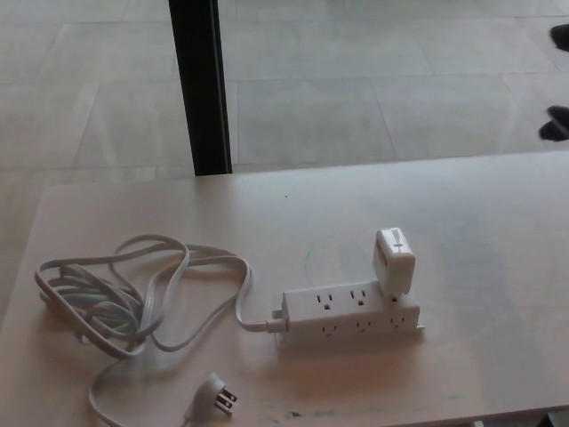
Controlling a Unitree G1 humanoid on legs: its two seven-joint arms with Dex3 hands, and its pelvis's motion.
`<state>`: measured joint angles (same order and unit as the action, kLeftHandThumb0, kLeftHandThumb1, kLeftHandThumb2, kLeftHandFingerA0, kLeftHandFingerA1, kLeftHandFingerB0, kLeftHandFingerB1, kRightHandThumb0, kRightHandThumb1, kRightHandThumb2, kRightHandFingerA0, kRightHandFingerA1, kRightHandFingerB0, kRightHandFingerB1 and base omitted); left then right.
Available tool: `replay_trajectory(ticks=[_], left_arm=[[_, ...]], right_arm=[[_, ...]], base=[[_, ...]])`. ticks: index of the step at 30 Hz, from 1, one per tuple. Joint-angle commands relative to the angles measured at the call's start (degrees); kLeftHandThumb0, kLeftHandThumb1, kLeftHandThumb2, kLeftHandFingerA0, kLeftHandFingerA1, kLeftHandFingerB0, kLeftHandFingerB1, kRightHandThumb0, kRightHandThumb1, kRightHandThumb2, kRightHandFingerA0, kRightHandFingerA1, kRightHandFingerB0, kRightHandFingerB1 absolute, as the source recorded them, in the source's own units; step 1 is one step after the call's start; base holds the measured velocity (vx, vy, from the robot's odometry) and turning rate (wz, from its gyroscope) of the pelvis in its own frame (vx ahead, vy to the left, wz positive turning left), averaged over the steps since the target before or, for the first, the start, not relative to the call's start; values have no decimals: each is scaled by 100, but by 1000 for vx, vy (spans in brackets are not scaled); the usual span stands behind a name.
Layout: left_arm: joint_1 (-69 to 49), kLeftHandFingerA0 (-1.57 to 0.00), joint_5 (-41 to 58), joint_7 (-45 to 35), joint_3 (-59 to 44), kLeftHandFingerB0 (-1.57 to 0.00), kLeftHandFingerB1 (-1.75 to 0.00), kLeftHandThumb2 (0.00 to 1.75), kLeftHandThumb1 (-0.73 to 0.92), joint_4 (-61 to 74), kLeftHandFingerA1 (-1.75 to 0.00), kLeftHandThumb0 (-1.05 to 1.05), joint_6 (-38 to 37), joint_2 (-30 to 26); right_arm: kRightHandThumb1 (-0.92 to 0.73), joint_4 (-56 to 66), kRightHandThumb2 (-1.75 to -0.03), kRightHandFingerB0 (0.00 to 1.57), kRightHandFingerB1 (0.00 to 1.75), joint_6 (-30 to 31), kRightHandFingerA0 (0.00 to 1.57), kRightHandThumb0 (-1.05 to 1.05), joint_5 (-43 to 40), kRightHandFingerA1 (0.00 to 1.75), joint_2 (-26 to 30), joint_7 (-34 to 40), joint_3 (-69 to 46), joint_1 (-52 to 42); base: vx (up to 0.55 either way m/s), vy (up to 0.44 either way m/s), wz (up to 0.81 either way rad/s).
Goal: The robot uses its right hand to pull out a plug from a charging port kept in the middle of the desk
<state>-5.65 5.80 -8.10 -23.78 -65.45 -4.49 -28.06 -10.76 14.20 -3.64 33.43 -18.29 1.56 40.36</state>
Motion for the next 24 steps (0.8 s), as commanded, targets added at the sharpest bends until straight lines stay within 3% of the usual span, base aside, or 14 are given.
replay_trajectory(ticks=[1, 2, 7, 8, 13, 15, 17, 18, 19, 20, 21, 22, 23, 24], left_arm=[[-25, -66, 231, -197, -115, -35, -53, 95, 57, 0, -68, -68, 45, -145], [-61, -71, 233, -171, -120, -45, -41, 61, 70, 67, -58, -68, 19, -125], [-2, -73, 117, -101, -24, -45, -41, 61, 72, 50, -59, -67, 59, -184], [7, -73, 134, -99, -36, -46, -42, 61, 71, 67, -59, -68, 98, -185], [-6, -70, 197, -171, -94, -47, -42, 61, 71, 65, -59, -69, 23, -176], [-36, -68, 168, -181, -65, -48, -43, 62, 72, 122, -57, -69, 10, -181], [-45, -67, 133, -178, -31, -46, -42, 62, 73, 157, -55, -68, 47, -199], [-63, -66, 146, -178, -45, -46, -42, 62, 72, 177, -55, -68, 12, -185], [-59, -66, 158, -188, -53, -43, -40, 62, 72, 178, -54, -69, 34, -184], [-31, -65, 185, -194, -80, -45, -42, 62, 71, 128, -55, -69, 32, -178], [-37, -65, 166, -217, -59, -43, -42, 62, 72, 127, -56, -68, 12, -179], [-34, -66, 124, -198, -23, -43, -42, 63, 72, 115, -57, -70, -29, -175], [-30, -67, 111, -197, -13, -44, -42, 62, 72, 106, -56, -70, -42, -176], [-36, -67, 113, -185, -13, -46, -44, 62, 72, 131, -57, -69, -25, -170]], right_arm=[[-65, -380, -61, 27, 32, -44, 79, -87, 1594, 71, -55, -532, 1718, 649], [-64, -434, -61, 26, 34, -64, 82, -86, 1747, 78, -56, -494, 1905, 693], [-53, -699, -90, 19, 46, -147, 80, -86, 2335, 121, -103, -356, 2615, 980], [-66, -811, -60, 24, 37, -309, 82, -82, 2357, 156, -141, -254, 2662, 1038], [-64, -975, -66, 23, 42, -488, 87, -83, 2474, 165, -108, -258, 2897, 1214], [-51, -1013, -77, 20, 45, -582, 92, -89, 2525, 154, -87, -243, 2971, 1263], [-64, -1071, -63, 21, 41, -529, 85, -83, 2647, 148, -101, -372, 3159, 1404], [-54, -1129, -92, 18, 49, -589, 83, -89, 2659, 119, -127, -327, 3189, 1425], [-54, -1128, -91, 19, 48, -566, 84, -90, 2680, 111, -144, -327, 3226, 1444], [-65, -1167, -60, 23, 40, -583, 83, -84, 2720, 116, -179, -326, 3288, 1483], [-63, -1159, -62, 24, 41, -673, 87, -82, 2726, 140, -180, -284, 3303, 1460], [-51, -1154, -92, 17, 48, -703, 91, -86, 2746, 120, -190, -276, 3330, 1453], [-54, -1154, -93, 16, 48, -678, 83, -87, 2839, 108, -199, -338, 3421, 1491], [-66, -1154, -60, 20, 40, -659, 83, -83, 2887, 114, -216, -363, 3471, 1504]], base=[[0, 0, 0], [0, 0, 0], [0, 0, 0], [0, 0, 0], [0, 0, 0], [0, 0, 0], [0, 0, 0], [0, 0, 0], [0, 0, 0], [0, 0, 0], [0, 0, 0], [0, 0, 0], [0, 0, 0], [0, 0, 0]])
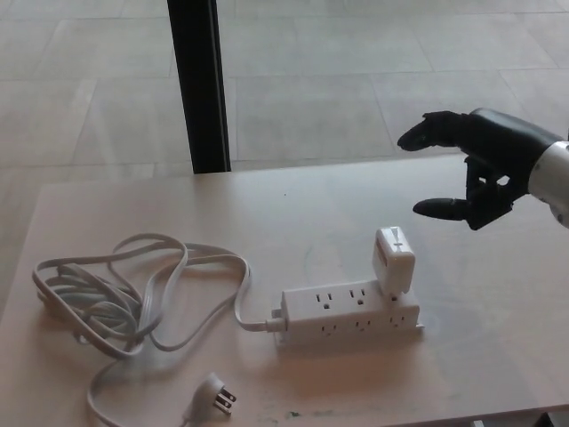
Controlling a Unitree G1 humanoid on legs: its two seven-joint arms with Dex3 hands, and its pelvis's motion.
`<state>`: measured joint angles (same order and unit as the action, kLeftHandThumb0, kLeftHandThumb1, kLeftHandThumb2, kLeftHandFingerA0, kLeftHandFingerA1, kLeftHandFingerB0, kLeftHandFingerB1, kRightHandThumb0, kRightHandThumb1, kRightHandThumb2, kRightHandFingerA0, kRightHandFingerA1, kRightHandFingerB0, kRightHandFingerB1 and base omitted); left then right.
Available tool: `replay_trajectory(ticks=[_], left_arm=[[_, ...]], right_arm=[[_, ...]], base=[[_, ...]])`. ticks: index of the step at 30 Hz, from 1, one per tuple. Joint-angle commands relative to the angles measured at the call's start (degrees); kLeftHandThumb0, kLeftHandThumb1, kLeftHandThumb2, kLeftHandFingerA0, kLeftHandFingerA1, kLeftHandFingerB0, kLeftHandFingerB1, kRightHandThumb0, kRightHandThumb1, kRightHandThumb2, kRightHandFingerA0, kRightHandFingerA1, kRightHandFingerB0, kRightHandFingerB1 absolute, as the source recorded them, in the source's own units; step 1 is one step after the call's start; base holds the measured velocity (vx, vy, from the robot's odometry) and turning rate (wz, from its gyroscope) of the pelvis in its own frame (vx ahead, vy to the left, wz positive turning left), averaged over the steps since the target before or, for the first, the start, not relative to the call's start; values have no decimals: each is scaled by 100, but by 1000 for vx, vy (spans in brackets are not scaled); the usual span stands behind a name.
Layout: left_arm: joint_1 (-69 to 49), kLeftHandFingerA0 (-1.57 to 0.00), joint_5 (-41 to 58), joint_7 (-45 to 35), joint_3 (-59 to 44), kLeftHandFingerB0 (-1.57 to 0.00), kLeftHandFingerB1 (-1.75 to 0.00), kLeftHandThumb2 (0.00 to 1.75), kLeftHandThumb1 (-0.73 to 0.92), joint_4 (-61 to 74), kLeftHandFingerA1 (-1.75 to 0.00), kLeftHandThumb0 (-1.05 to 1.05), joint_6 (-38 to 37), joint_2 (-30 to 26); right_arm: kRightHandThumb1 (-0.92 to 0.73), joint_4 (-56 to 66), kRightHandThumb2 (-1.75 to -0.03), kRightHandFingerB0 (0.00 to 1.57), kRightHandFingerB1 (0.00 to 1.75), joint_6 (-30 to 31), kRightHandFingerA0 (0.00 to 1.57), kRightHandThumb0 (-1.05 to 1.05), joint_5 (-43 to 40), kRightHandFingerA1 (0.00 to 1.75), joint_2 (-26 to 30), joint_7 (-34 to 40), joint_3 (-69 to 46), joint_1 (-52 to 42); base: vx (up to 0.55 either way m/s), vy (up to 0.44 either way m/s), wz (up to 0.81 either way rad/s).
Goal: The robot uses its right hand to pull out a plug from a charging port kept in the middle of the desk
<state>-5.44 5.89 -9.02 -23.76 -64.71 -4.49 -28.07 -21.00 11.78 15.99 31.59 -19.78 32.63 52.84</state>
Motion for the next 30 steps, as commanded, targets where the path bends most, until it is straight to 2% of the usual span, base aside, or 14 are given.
replay_trajectory(ticks=[1, 3, 5, 6, 7, 10, 11, 13, 14, 15, 16, 18, 20, 30], left_arm=[[-66, -67, 107, -68, -16, -46, -44, 62, 72, 95, -57, -69, 0, -158], [-58, -64, 122, -77, -27, -47, -43, 62, 72, 99, -53, -68, 27, -153], [-82, -64, 128, -94, -31, -46, -42, 62, 72, 140, -52, -68, 44, -157], [-55, -65, 150, -84, -46, -45, -40, 62, 72, 152, -54, -67, 122, -153], [-60, -66, 129, -51, -30, -46, -41, 62, 72, 182, -54, -68, 149, -152], [-45, -66, 104, -21, -9, -44, -41, 62, 72, 216, -56, -69, 194, -155], [-11, -62, 115, 12, -27, -40, -55, 97, 56, 156, -67, -67, 178, -151], [2, -62, 121, 24, -35, -40, -55, 97, 56, 131, -67, -67, 168, -149], [-5, -65, 143, 26, -54, -47, -45, 62, 71, 142, -58, -68, 152, -131], [-17, -58, 89, -2, 0, -40, -56, 97, 57, 153, -66, -67, 144, -156], [-12, -64, 107, -14, -14, -46, -45, 62, 72, 136, -58, -69, 135, -154], [4, -61, 110, 12, -17, -41, -56, 97, 57, 125, -67, -67, 157, -155], [-5, -65, 103, -6, -9, -45, -42, 62, 72, 130, -57, -70, 144, -165], [-14, -67, 116, -10, -12, -46, -40, 62, 71, 187, -55, -68, 206, -181]], right_arm=[[-66, -128, -60, 20, 40, -401, 83, -83, 942, 114, -56, -217, 387, 251], [-56, -206, -93, 21, 46, -541, 89, -94, 1013, 119, -184, -156, 483, 219], [-51, -196, -91, 20, 46, -508, 92, -82, 1103, 116, -222, -172, 538, 182], [-62, -147, -60, 27, 32, -379, 89, -78, 1189, 115, -287, -227, 614, 147], [-49, -150, -89, 20, 45, -370, 93, -79, 1221, 115, -321, -240, 641, 128], [-54, -172, -90, 20, 43, -382, 92, -89, 1420, 123, -400, -265, 738, 79], [-62, -213, -61, 26, 33, -447, 85, -79, 1507, 136, -435, -214, 798, 17], [-62, -235, -61, 26, 33, -492, 85, -79, 1560, 136, -453, -196, 796, -11], [-51, -228, -90, 18, 43, -492, 92, -83, 1597, 125, -463, -217, 791, -49], [-62, -207, -62, 26, 33, -447, 82, -80, 1620, 141, -482, -240, 782, -88], [-63, -194, -62, 25, 33, -428, 80, -81, 1642, 142, -491, -294, 765, -115], [-65, -203, -64, 23, 33, -434, 79, -82, 1730, 150, -495, -352, 770, -157], [-65, -187, -60, 24, 34, -483, 85, -82, 1725, 158, -512, -316, 689, -248], [-53, -286, -90, 15, 45, -588, 76, -85, 1861, 124, -424, -511, 451, -308]], base=[[0, 0, 0], [0, 0, 0], [0, 0, 0], [0, 0, 0], [0, 0, 0], [0, 0, 0], [0, 0, 0], [0, 0, 0], [0, 0, 0], [0, 0, 0], [0, 0, 0], [0, 0, 0], [0, 0, 0], [0, 0, 0]])
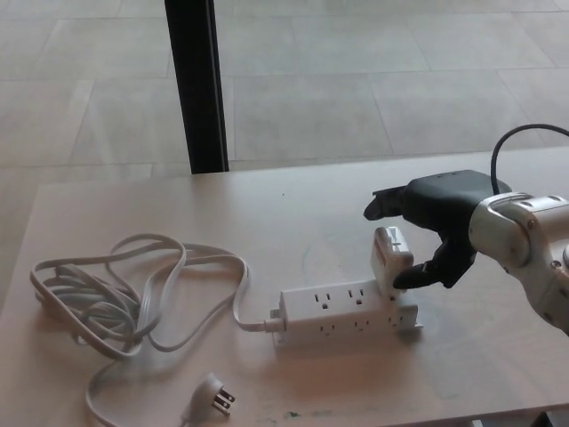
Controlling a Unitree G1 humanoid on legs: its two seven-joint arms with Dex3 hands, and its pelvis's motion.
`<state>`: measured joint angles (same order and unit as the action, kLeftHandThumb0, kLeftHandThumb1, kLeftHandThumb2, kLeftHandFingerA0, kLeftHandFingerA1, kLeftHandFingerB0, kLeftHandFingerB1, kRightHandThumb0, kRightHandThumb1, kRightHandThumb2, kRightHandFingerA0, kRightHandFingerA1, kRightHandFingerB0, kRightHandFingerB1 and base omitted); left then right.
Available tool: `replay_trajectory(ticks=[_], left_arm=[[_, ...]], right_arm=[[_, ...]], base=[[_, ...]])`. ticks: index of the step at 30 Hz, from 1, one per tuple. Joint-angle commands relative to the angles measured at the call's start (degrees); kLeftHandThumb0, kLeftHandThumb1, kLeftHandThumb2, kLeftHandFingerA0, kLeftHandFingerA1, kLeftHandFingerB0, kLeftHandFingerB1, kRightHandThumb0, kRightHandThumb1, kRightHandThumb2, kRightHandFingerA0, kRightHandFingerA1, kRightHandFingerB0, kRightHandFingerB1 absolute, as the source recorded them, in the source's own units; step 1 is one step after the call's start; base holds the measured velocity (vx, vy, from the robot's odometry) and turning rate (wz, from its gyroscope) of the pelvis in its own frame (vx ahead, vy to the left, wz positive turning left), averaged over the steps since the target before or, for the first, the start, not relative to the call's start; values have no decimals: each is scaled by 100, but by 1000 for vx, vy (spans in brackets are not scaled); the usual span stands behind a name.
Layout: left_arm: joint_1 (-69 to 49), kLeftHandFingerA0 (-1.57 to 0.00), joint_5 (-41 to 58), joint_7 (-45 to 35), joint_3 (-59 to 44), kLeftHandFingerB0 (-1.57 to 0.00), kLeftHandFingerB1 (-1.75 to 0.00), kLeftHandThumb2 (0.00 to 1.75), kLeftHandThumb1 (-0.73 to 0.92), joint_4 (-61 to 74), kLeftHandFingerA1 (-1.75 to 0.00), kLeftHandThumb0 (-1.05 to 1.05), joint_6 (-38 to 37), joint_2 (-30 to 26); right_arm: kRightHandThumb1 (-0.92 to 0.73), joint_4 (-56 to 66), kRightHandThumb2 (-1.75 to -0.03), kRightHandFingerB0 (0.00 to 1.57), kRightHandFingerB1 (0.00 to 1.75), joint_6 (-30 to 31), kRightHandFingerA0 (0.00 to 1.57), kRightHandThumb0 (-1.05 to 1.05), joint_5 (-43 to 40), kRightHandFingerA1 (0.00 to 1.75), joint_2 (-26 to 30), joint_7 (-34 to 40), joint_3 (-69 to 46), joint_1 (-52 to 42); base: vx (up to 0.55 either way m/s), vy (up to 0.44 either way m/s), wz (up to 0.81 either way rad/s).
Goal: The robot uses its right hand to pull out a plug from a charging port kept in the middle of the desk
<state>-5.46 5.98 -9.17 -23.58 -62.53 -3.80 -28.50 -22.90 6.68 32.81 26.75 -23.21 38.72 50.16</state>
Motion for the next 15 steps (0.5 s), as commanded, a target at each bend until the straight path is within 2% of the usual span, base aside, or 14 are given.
replay_trajectory(ticks=[1, 2, 4, 5, 7, 9, 11, 12, 13, 14, 15], left_arm=[[-10, -62, 58, 32, 8, -42, -54, 97, 57, -53, -66, -68, 108, -152], [-24, -63, 42, 52, 22, -43, -56, 97, 56, -35, -66, -67, 80, -145], [-4, -62, 58, 28, 20, -42, -56, 97, 56, -70, -66, -67, 63, -143], [-2, -66, 62, 39, 18, -49, -44, 62, 71, -57, -56, -69, 66, -138], [-1, -66, 64, 43, 18, -49, -44, 62, 71, -52, -56, -69, 67, -137], [-16, -64, 79, 19, 9, -47, -44, 62, 72, -44, -55, -69, 26, -118], [-40, -65, 106, 13, -14, -47, -43, 61, 71, -13, -55, -69, 11, -100], [-40, -62, 89, 85, -6, -42, -55, 97, 56, 21, -66, -68, 60, -95], [-41, -62, 89, 86, -6, -42, -55, 97, 56, 24, -66, -68, 61, -94], [-56, -66, 108, 58, -18, -48, -43, 62, 72, 47, -57, -68, 52, -87], [-53, -68, 82, 93, 1, -47, -42, 62, 73, 47, -58, -69, 41, -86]], right_arm=[[-53, -114, -89, 15, 45, -89, 78, -85, 186, 127, 40, -183, -188, -38], [-65, -73, -62, 20, 35, -72, 65, -82, 203, 131, 26, -212, -213, -48], [-66, -31, -62, 20, 36, -54, 64, -83, 223, 126, 12, -236, -256, -80], [-64, 1, -63, 23, 34, -31, 75, -81, 240, 147, -51, -216, -263, -100], [-64, 16, -63, 23, 34, -26, 75, -81, 267, 147, -89, -219, -286, -116], [-65, -5, -60, 24, 34, -33, 82, -78, 286, 160, -151, -238, -284, -127], [-65, -17, -60, 25, 34, -32, 83, -79, 314, 159, -216, -277, -276, -127], [-64, -78, -59, 30, 34, -49, 81, -73, 345, 149, -260, -253, -259, -124], [-64, -81, -59, 30, 34, -54, 81, -73, 360, 149, -268, -260, -273, -127], [-58, -140, -64, 31, 37, -87, 77, -72, 361, 146, -265, -300, -261, -118], [-61, -178, -63, 33, 37, -60, 74, -70, 404, 151, -266, -342, -242, -116]], base=[[0, 0, 0], [0, 0, 0], [0, 0, 0], [0, 0, 0], [0, 0, 0], [0, 0, 0], [0, 0, 0], [0, 0, 0], [0, 0, 0], [0, 0, 0], [0, 0, 0]])
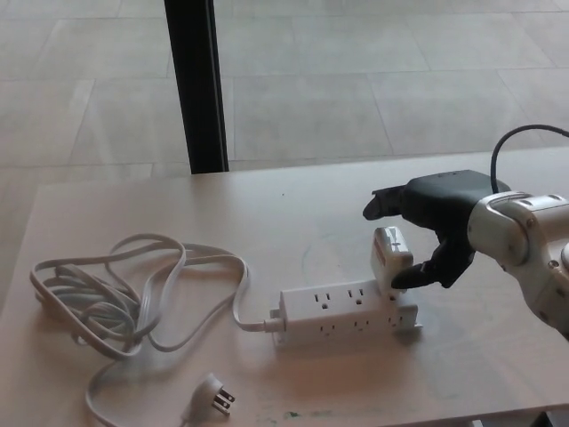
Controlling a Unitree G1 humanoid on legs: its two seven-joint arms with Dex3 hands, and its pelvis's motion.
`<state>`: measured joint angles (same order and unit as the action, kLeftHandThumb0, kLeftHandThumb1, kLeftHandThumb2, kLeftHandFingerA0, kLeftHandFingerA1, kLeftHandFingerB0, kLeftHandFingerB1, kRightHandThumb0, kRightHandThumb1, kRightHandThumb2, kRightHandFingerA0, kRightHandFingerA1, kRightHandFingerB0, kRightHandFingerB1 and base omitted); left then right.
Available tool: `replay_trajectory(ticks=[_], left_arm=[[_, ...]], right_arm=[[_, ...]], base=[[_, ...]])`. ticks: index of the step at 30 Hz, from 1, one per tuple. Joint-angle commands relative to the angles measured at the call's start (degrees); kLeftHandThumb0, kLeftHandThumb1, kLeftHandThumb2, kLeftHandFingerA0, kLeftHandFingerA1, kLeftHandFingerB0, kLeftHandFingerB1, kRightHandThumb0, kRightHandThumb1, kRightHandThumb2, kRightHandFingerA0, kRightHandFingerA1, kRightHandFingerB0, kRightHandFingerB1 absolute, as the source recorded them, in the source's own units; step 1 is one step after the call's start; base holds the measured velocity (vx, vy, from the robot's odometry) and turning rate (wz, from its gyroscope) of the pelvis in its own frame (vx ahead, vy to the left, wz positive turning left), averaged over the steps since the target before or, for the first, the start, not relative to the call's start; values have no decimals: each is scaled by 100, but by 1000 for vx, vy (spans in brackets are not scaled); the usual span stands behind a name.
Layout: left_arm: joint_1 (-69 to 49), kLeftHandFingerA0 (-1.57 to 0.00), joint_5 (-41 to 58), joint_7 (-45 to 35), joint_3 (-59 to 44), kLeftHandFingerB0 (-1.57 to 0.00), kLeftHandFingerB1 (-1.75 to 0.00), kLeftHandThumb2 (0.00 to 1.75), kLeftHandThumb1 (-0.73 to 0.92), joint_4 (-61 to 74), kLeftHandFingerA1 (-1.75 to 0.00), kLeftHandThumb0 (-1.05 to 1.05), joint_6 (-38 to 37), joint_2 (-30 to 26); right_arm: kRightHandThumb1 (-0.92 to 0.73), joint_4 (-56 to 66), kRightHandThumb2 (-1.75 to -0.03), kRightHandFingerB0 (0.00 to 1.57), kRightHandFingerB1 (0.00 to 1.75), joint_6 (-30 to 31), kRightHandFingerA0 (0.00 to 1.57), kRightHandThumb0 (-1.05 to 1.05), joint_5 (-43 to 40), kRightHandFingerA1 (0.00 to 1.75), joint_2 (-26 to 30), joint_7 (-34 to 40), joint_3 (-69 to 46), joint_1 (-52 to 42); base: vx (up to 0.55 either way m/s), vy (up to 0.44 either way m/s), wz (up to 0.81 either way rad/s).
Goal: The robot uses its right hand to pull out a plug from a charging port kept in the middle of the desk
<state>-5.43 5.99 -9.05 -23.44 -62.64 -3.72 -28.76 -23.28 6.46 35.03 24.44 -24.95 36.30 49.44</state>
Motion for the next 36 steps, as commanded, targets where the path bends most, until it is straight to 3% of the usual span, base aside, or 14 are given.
replay_trajectory(ticks=[1, 2, 3, 4, 6, 7, 11, 14, 15, 16, 19, 20, 24, 36], left_arm=[[-52, -68, 69, 97, -4, -46, -41, 62, 73, 54, -57, -69, 28, -60], [-56, -69, 78, 97, -12, -46, -41, 62, 73, 63, -58, -69, 27, -61], [-61, -70, 96, 95, -29, -45, -41, 62, 74, 76, -58, -69, 25, -57], [-45, -71, 128, 65, -55, -46, -40, 62, 73, 30, -57, -69, -22, -45], [-21, -71, 147, 47, -79, -46, -40, 62, 73, -40, -57, -69, -74, -44], [-6, -71, 142, 70, -81, -48, -43, 62, 73, -50, -58, -69, -74, -34], [15, -71, 145, 36, -85, -53, -44, 62, 74, -179, -56, -69, -204, -37], [3, -70, 149, 60, -84, -54, -45, 62, 74, -168, -56, -68, -201, -32], [-20, -69, 115, 81, -50, -53, -44, 63, 75, -144, -54, -69, -223, -35], [0, -69, 149, 93, -76, -53, -45, 62, 74, -145, -55, -70, -160, -32], [9, -68, 134, 62, -59, -52, -43, 63, 75, -194, -54, -69, -221, -47], [-10, -69, 129, 71, -54, -52, -44, 63, 75, -174, -56, -68, -244, -46], [-8, -71, 216, 111, -116, -55, -46, 63, 77, -159, -56, -70, -213, 6], [5, -72, 224, 133, -91, -55, -46, 65, 82, -272, -56, -71, -376, 43]], right_arm=[[-57, -141, -63, 35, 39, -48, 76, -69, 161, 145, -35, -160, -31, -71], [-50, -138, -87, 30, 50, -78, 85, -71, 139, 124, -27, -157, -68, -103], [-62, -141, -60, 37, 39, -73, 71, -67, 180, 132, -11, -194, -60, -103], [-48, -127, -92, 30, 52, -85, 66, -68, 142, 104, 12, -208, -106, -146], [-48, -116, -92, 30, 52, -81, 66, -68, 132, 104, 26, -224, -144, -192], [-61, -131, -61, 39, 38, -106, 65, -68, 143, 119, 45, -234, -165, -207], [-58, -317, -63, 36, 39, 3, 76, -69, 325, 151, 98, -250, -101, -201], [-59, -453, -64, 33, 38, 2, 78, -72, 499, 152, 154, -248, -17, -161], [-47, -509, -91, 23, 47, 68, 78, -69, 536, 122, 163, -270, -15, -144], [-57, -529, -62, 34, 38, 68, 76, -68, 532, 154, 175, -252, -44, -142], [-46, -555, -88, 26, 48, 150, 84, -65, 516, 123, 204, -336, -111, -144], [-55, -548, -63, 36, 38, 149, 81, -67, 518, 143, 200, -350, -117, -154], [-66, -576, -60, 55, 44, -46, 71, -55, 253, 111, 28, -202, -272, -322], [-62, -116, -62, 77, 56, 255, 72, -41, 329, 145, -258, -313, -378, -623]], base=[[0, 0, 0], [0, 0, 0], [0, 0, 0], [0, 0, 0], [0, 0, 0], [0, 0, 0], [0, 0, 0], [0, 0, 0], [0, 0, 0], [0, 0, 0], [0, 0, 0], [0, 0, 0], [0, 0, 0], [0, 0, 0]])
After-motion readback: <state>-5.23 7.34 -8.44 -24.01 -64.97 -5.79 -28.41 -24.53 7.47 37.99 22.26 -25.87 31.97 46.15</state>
